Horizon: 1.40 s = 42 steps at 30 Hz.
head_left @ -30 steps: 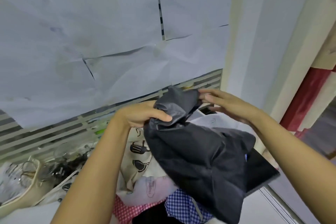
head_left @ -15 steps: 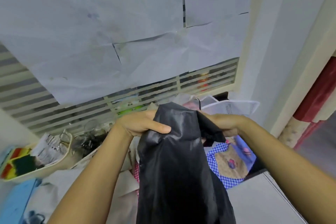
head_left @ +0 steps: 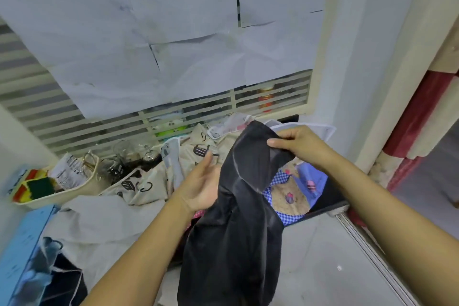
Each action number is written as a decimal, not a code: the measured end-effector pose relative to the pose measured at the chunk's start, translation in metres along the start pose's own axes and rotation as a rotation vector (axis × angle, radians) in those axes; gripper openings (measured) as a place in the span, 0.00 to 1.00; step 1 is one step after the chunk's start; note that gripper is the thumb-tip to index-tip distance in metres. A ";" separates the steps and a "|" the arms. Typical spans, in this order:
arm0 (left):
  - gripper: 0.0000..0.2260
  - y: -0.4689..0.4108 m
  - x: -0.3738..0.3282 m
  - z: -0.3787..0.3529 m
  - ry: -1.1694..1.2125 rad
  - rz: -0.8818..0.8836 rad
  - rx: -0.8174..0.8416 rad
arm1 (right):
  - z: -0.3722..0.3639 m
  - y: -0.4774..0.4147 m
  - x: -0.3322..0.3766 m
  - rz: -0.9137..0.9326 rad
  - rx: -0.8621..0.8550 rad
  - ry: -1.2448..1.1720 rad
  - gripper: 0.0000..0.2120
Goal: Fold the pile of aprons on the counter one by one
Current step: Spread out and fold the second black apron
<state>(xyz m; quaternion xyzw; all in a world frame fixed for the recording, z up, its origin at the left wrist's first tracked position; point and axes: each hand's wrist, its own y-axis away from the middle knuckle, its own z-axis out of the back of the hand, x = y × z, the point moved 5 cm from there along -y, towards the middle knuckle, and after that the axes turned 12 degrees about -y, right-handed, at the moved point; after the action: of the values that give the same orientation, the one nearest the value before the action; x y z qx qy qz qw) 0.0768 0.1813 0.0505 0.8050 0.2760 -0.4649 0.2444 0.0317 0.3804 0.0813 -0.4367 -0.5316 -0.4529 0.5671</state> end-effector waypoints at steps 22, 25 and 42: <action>0.15 0.036 0.006 -0.184 -0.801 -0.457 -0.691 | 0.097 0.219 0.027 -0.265 0.523 0.715 0.10; 0.21 0.051 -0.001 -0.207 -0.744 -0.324 -0.314 | 0.105 0.241 0.027 -0.434 0.641 0.622 0.04; 0.15 0.070 -0.052 -0.138 -1.525 -0.341 -1.175 | 0.193 0.156 0.096 0.340 -0.539 0.375 0.10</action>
<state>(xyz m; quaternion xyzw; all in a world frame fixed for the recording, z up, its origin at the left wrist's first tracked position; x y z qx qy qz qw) 0.1867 0.2089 0.1683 -0.0125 0.3442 -0.6783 0.6491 0.1468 0.5968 0.1857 -0.5619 -0.1999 -0.5482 0.5863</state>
